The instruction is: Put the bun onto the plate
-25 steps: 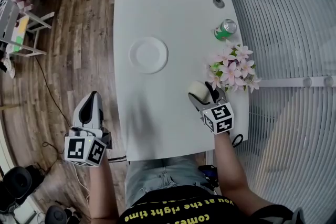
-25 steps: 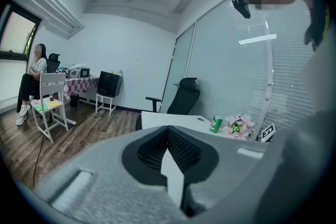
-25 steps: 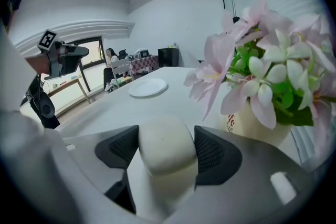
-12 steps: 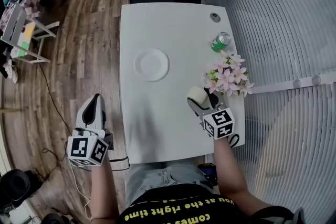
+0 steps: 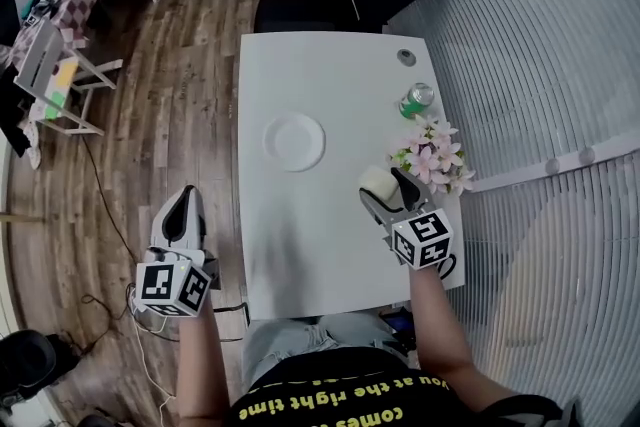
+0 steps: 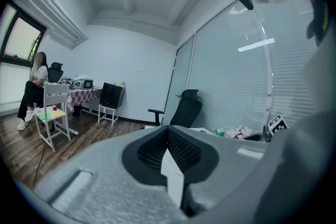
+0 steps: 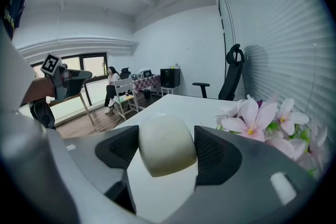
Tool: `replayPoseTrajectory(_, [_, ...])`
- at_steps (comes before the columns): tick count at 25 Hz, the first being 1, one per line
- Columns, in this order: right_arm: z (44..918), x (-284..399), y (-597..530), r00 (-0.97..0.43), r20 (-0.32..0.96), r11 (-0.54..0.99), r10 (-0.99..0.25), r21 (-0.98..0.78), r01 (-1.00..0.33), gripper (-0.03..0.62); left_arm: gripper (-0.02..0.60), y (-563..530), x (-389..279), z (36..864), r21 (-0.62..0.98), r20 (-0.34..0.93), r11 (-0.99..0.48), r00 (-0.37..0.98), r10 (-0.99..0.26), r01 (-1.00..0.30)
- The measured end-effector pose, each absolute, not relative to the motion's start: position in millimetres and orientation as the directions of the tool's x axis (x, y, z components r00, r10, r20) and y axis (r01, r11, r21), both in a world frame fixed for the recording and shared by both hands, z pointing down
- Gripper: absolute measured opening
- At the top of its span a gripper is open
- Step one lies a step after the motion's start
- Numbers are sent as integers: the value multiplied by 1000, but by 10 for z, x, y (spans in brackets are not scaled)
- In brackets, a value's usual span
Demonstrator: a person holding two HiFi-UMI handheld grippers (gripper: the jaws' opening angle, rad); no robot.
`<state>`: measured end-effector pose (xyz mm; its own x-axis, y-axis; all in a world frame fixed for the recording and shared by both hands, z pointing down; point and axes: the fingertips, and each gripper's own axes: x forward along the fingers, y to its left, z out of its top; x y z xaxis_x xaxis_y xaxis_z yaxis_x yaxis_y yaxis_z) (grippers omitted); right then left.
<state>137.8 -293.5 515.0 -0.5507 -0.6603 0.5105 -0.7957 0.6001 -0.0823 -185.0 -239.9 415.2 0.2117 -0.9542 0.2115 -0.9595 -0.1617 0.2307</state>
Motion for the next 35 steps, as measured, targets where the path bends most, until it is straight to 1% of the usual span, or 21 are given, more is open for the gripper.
replayPoseTrajectory(7, [4917,1363,-3070,-559,473,608,-681,-61,-792,341,0,-2377,-1888,4063,216,194,-154,197,-961,-964])
replayPoseTrajectory(23, [4761,1156,-3230,-599,449,649,-664,-53,-759,341,0,-2225,-2052,4003,217,184,-94,135,-974,-972])
replayPoseTrajectory(35, [4769,765,-3273,-644,443,695,-623,-63,-716,341,0,-2043,-2220,4060,224,207,-42,90,-974,-974])
